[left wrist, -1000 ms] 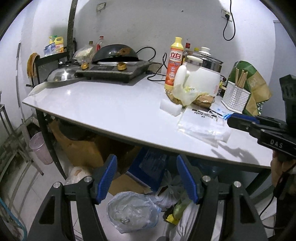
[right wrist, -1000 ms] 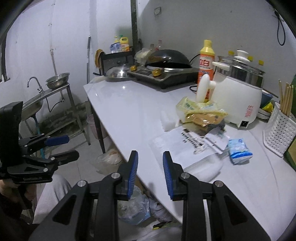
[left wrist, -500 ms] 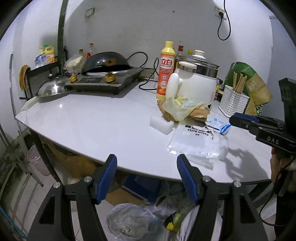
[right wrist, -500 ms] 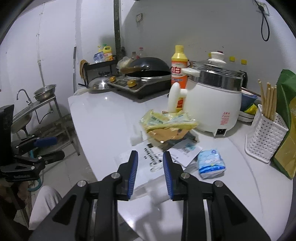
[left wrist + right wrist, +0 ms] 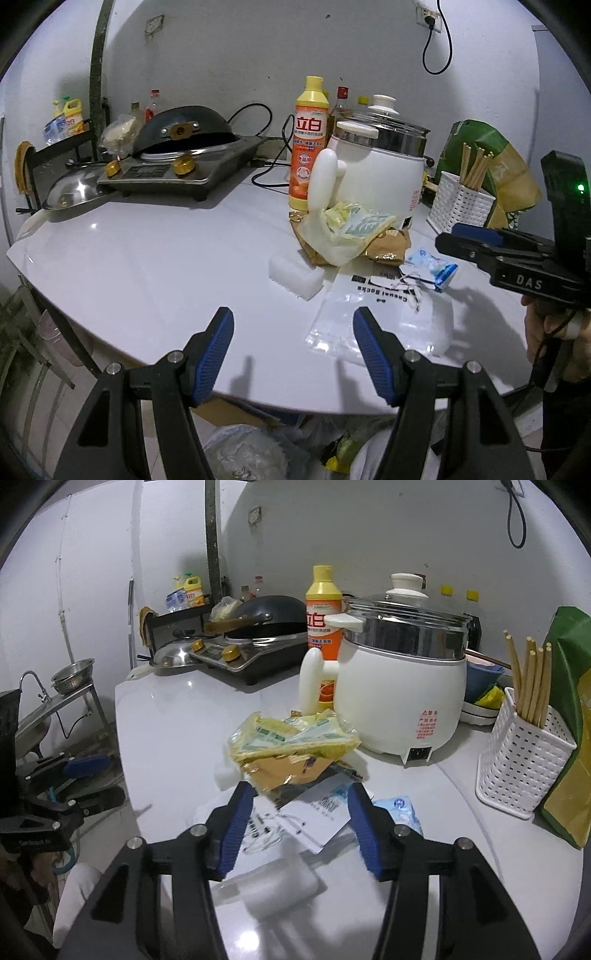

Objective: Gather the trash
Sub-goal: 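Close the left tool on the white foam block while the right tool grasps the yellow snack wrapper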

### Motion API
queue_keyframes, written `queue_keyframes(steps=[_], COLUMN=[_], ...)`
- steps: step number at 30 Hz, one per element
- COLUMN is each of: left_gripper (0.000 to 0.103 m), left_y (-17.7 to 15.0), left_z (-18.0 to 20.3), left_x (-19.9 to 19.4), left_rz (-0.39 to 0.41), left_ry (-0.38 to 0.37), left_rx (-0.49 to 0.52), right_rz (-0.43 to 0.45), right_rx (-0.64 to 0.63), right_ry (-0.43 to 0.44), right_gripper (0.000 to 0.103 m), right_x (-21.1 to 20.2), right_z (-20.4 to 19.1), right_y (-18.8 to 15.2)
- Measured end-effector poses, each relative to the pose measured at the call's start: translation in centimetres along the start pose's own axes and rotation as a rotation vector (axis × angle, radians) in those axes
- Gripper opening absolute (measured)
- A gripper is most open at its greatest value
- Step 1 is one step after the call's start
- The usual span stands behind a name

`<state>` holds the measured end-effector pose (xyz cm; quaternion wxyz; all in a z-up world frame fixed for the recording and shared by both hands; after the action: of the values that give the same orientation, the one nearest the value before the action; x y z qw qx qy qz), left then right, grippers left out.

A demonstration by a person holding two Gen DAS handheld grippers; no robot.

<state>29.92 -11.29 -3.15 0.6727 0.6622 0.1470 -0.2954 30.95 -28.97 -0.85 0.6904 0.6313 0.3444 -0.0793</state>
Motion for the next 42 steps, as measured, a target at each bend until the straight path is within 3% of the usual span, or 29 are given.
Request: queue_keyframes(steps=[16,23,29,31,32,36,42], left_gripper=[0.067,0.067,0.067,0.067,0.067,0.067,0.067], left_y=[2.0,2.8,2.9,2.9,3.0,2.6,2.1], left_z=[-2.2,-3.3,-3.0,-2.6,-2.3,-0.9,0.2], left_x=[4.8,6.5,8.0,8.5,8.8,9.5,9.9], left_rz=[-0.019,-0.024,-0.057,-0.074,-0.084,-0.132,-0.147], left_ry=[-0.033,-0.049,-0.075,-0.085,-0.09,-0.087,-0.086], left_rx=[0.005,-0.034,-0.055,-0.06,-0.059,-0.027,-0.024], right_rz=[-0.03,-0.113,-0.131,-0.131,-0.141,-0.121,-0.015], right_rx=[0.211,0.291,0.285,0.259,0.238,0.197,0.172], right_ry=[0.029,0.043,0.049,0.05,0.034,0.028,0.023], right_gripper=[0.051,0.051,0.051,0.037,0.018,0.008,0.004], right_x=[7.9,11.8,12.7,12.7,12.8,12.3,8.7], right_z=[4.4,5.3,4.9,4.3,4.1,3.1,3.2], right_y=[4.0,3.6,3.5,3.4,3.4,3.5,4.4])
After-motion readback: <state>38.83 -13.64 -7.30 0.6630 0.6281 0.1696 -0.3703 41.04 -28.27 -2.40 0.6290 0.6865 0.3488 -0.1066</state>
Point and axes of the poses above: each gripper's, at about its wrist camera, not at the fingertips, and x roughly the way its jaws point, z to its right, y to its top, the point moved 5 cm from there along x, roughly the way its jaws point, and after that the axes turned 1 degree about z, right-handed, at the moved point
